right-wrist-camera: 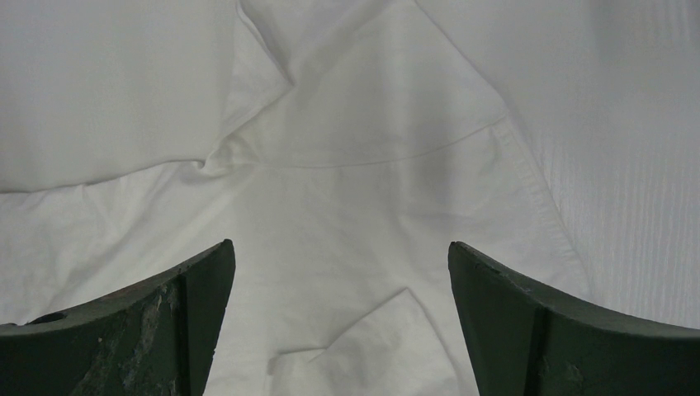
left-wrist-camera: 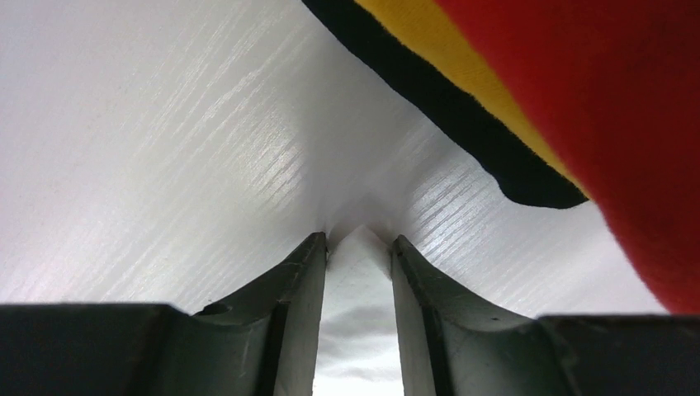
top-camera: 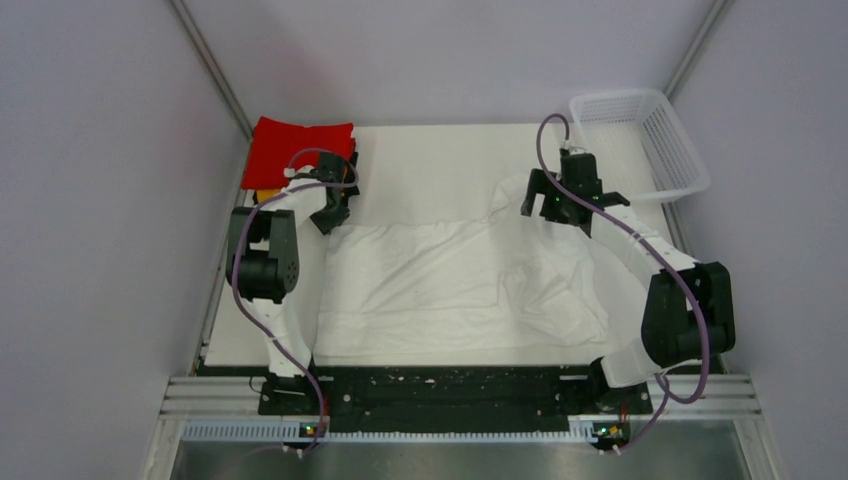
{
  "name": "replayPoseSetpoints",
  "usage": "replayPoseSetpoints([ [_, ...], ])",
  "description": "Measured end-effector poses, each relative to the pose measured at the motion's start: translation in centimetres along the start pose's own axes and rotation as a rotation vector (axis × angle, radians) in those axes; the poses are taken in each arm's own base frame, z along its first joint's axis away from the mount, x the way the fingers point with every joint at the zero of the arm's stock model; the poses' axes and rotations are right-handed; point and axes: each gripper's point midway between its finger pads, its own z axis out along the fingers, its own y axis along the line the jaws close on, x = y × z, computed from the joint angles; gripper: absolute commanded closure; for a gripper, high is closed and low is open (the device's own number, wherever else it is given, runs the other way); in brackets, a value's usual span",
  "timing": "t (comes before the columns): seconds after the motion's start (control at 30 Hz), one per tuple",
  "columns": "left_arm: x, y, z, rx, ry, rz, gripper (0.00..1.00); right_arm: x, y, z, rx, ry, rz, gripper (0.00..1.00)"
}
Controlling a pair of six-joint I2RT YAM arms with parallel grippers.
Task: Fold and stack the t-shirts
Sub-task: Grab the side of the flattened tshirt furthest away from the robot with both arms
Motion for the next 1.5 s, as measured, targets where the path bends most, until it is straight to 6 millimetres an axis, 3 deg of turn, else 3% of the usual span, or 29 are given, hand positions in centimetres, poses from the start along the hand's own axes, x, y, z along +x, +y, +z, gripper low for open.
replayPoseSetpoints([
  [0.13,0.2,-0.1,-0.1,-0.008,-0.006,-0.003,0.78,0.0,0.1,0.0,-0.005,0.001,0.0,0.02],
  [0.27,0.4,-0.1,-0.2,-0.019,-0.008,0.0,1.0,0.1,0.1,0.2,-0.006,0.005,-0.001,0.03],
  [0.47,0.7,0.3,-0.5,-0.035,0.007,0.011,1.0,0.1,0.2,2.0,-0.003,0.026,-0.013,0.13],
  [0.77,1.1,0.6,-0.8,-0.045,0.022,0.022,1.0,-6.1,3.2,9.3,-0.018,-0.019,-0.056,0.21],
  [0.87,1.3,0.8,-0.9,-0.05,0.028,0.026,1.0,-7.1,4.1,12.0,0.0,-0.026,-0.092,0.23],
  [1.17,1.7,0.8,-1.1,-0.038,0.052,0.049,1.0,-4.7,4.0,18.5,0.089,0.059,-0.184,0.35],
  [1.5,1.8,0.6,-1.2,-0.028,0.06,0.069,1.0,-5.8,3.9,19.6,0.139,0.034,-0.186,0.41],
])
